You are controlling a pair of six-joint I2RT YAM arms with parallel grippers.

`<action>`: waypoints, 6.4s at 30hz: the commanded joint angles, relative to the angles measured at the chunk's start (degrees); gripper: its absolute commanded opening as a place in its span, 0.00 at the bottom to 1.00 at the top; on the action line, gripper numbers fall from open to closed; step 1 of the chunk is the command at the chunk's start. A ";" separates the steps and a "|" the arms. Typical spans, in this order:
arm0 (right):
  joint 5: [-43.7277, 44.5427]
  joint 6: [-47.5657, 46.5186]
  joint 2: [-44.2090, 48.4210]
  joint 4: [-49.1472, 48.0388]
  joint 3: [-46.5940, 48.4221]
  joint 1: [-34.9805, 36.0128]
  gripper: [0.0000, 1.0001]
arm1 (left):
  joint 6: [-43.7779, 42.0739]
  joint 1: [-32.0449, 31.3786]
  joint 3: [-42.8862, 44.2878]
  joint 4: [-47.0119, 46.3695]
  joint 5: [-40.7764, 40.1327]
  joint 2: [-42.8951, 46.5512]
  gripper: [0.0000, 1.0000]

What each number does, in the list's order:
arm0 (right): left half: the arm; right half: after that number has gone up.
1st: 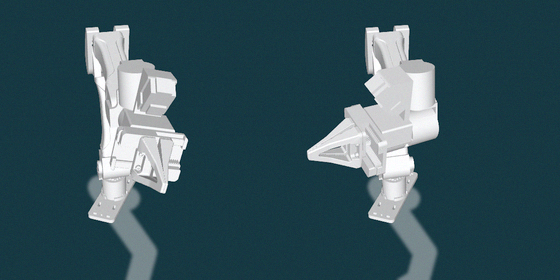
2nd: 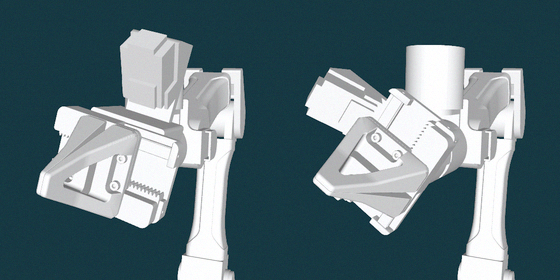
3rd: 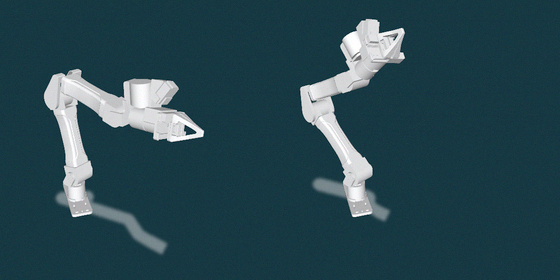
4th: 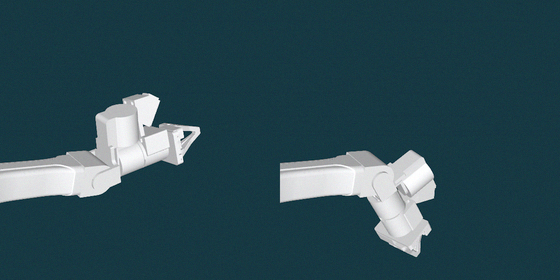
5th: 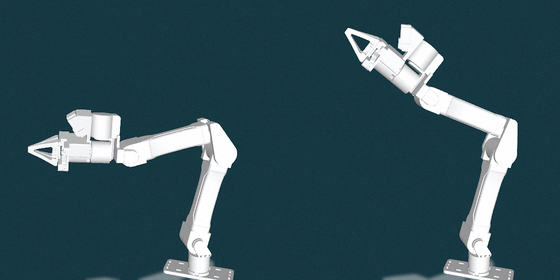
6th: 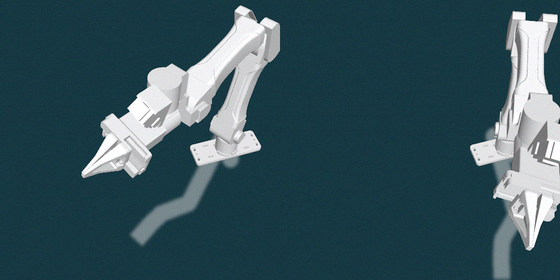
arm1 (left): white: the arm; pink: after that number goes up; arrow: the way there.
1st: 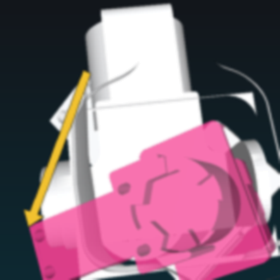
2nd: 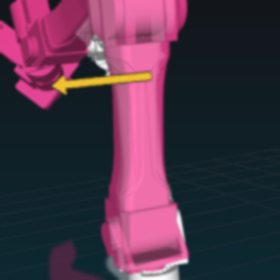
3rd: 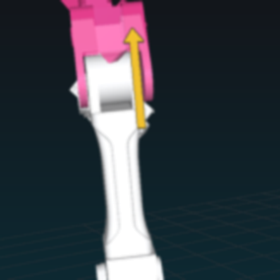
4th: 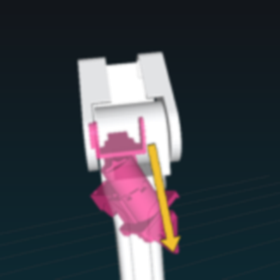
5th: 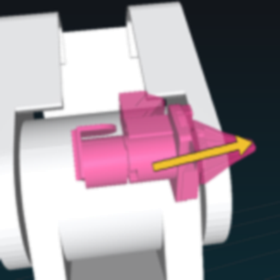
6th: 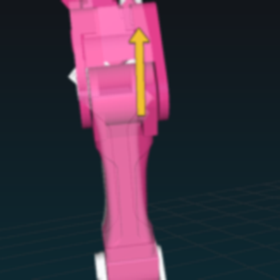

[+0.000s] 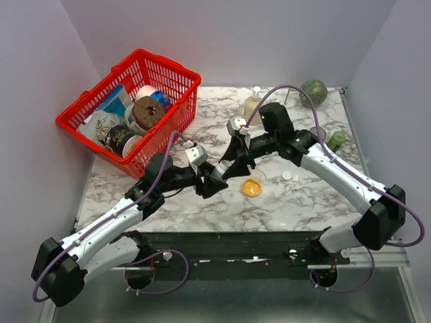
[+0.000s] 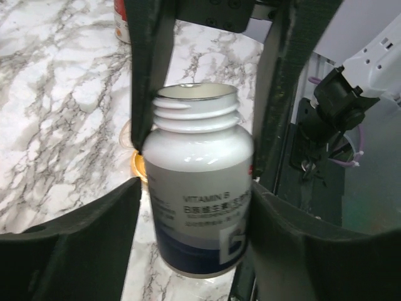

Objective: Sort the pills into containers

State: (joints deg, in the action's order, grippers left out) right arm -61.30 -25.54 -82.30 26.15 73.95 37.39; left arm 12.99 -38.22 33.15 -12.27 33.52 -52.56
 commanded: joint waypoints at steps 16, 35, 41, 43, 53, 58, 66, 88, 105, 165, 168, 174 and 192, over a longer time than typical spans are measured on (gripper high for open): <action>-0.67 6.10 0.92 -0.32 4.43 -2.30 1.00 | -3.49 0.25 -0.18 -1.00 3.93 0.70 0.00; 1.01 11.20 11.64 -13.13 -12.95 -29.03 1.00 | 43.41 13.17 6.38 -85.11 -12.68 -4.01 0.00; -1.19 12.71 10.67 -16.04 -15.59 -30.79 1.00 | 45.74 15.70 20.57 -82.14 15.78 -9.49 0.00; -1.46 12.71 10.41 -16.22 -16.12 -30.88 1.00 | 38.03 18.25 19.85 -71.73 15.63 -9.32 0.00; 0.92 13.06 11.81 -17.54 -17.70 -31.76 1.00 | 27.98 21.96 28.10 -69.94 16.57 -15.96 0.00; -0.57 13.32 11.99 -18.33 -18.49 -31.94 1.00 | 54.83 23.59 38.42 -84.41 29.10 -26.46 0.00; 0.65 13.32 12.78 -18.68 -19.02 -32.20 1.00 | 57.99 21.74 41.34 -84.93 25.63 -27.15 0.00; 3.46 6.20 16.21 -12.88 -17.79 -39.04 1.00 | -25.73 8.43 21.89 6.74 17.99 -14.60 0.00; 1.88 3.31 12.26 -8.31 -16.30 -40.73 1.00 | -42.08 -2.74 15.18 17.35 5.25 -29.70 0.00; 3.99 2.95 10.23 -3.12 -13.13 -44.50 1.00 | -27.76 -17.07 52.10 62.54 -26.39 -58.62 0.00; 3.64 3.13 10.15 -3.04 -13.13 -44.77 1.00 | -27.23 -17.68 53.94 64.30 -27.27 -59.77 0.00; 3.03 3.13 9.97 -2.77 -13.13 -45.21 1.00 | -26.00 -18.65 58.60 68.60 -29.30 -62.23 0.00; 1.27 3.30 9.97 -2.33 -12.78 -46.44 1.00 | -22.40 -20.32 68.18 77.39 -32.90 -68.20 0.00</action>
State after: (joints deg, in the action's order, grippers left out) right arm -57.98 -22.55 -71.92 22.90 59.00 -8.54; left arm -11.33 -57.74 97.69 61.19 2.96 -118.98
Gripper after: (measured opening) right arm 0.995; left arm 0.595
